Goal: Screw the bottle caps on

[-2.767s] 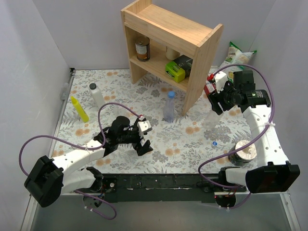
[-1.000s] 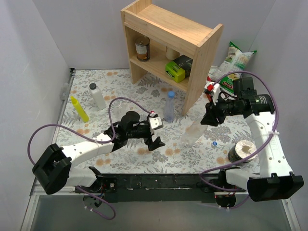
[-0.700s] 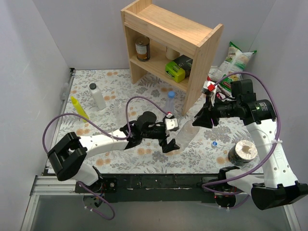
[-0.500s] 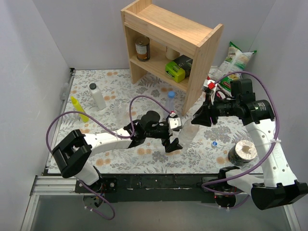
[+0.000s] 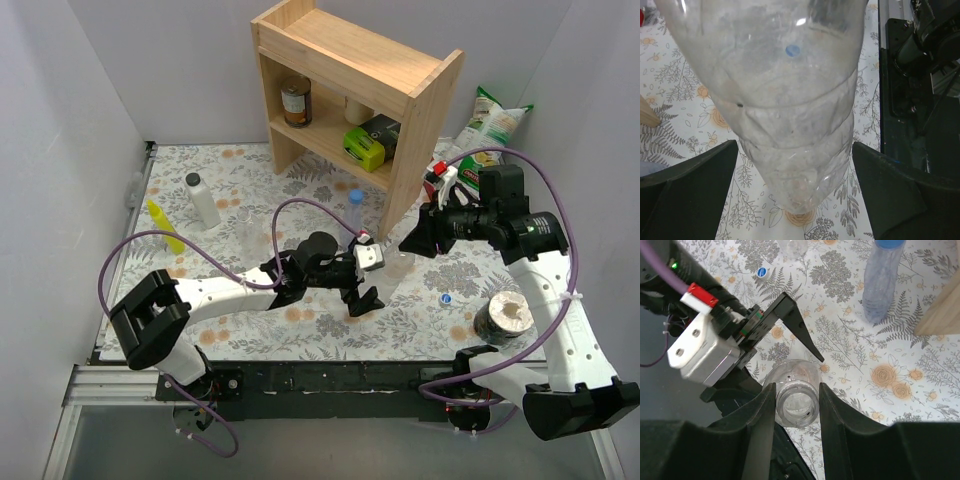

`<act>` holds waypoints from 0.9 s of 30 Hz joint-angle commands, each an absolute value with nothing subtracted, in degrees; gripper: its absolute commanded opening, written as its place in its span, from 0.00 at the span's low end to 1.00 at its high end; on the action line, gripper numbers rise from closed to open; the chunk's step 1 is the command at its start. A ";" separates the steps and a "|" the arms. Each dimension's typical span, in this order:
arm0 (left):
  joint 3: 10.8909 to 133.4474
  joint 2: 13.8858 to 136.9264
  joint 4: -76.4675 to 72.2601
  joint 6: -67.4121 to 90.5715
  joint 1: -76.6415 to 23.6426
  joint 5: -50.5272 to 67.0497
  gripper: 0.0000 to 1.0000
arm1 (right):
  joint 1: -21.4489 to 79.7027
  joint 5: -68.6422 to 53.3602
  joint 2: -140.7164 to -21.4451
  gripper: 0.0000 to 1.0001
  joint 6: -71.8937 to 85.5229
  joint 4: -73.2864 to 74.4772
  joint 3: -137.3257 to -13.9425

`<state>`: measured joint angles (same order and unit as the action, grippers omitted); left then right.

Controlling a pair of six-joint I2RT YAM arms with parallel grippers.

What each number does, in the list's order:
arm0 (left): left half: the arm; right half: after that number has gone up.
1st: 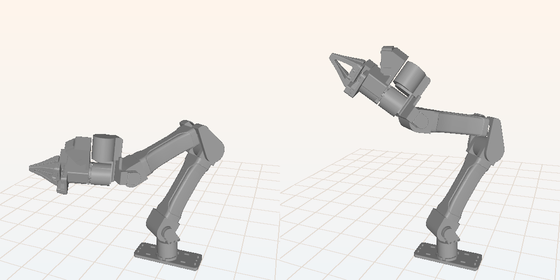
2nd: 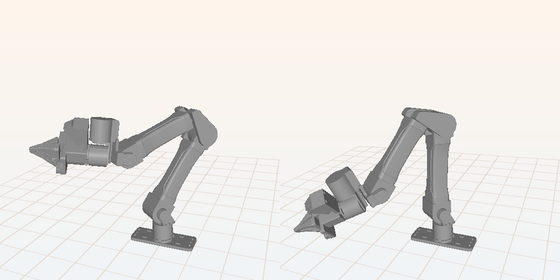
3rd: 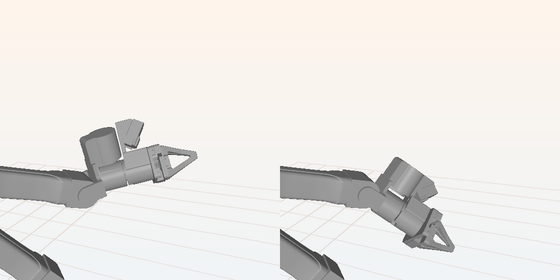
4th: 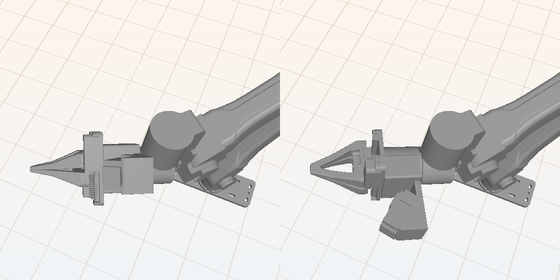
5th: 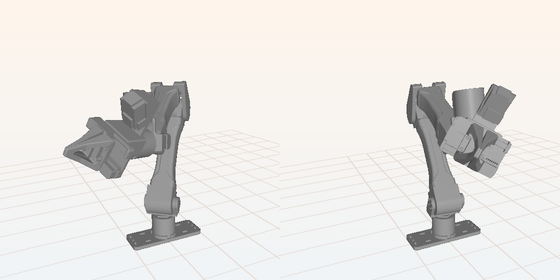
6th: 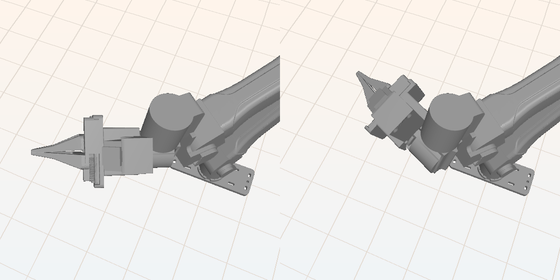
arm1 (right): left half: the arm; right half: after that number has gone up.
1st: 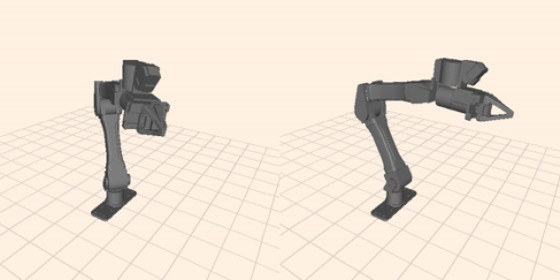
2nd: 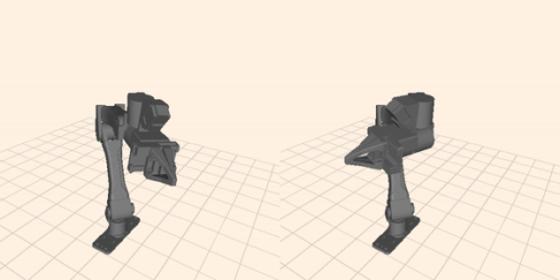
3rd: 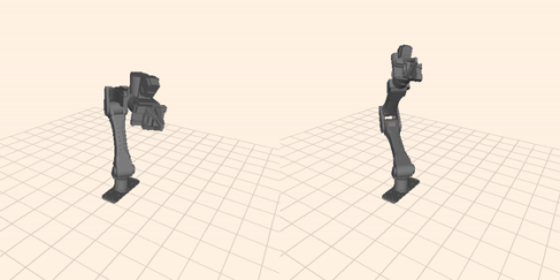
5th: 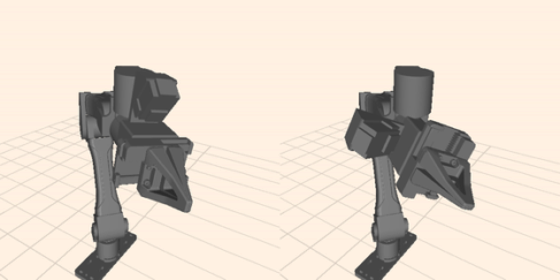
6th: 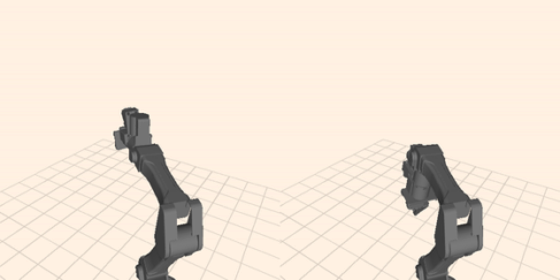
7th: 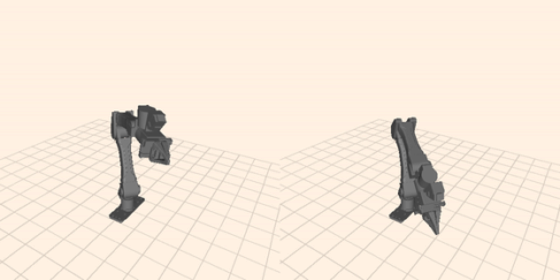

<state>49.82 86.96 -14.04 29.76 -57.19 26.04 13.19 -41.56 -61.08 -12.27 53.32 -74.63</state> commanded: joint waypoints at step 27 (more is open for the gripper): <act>56.70 88.25 -10.28 28.31 -59.06 20.82 0.36 | 10.28 -46.24 -64.25 0.52 -14.49 58.53 -84.15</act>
<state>57.41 93.38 -8.32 29.39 -60.01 14.57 10.13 -42.81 -63.70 -8.60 54.11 -73.87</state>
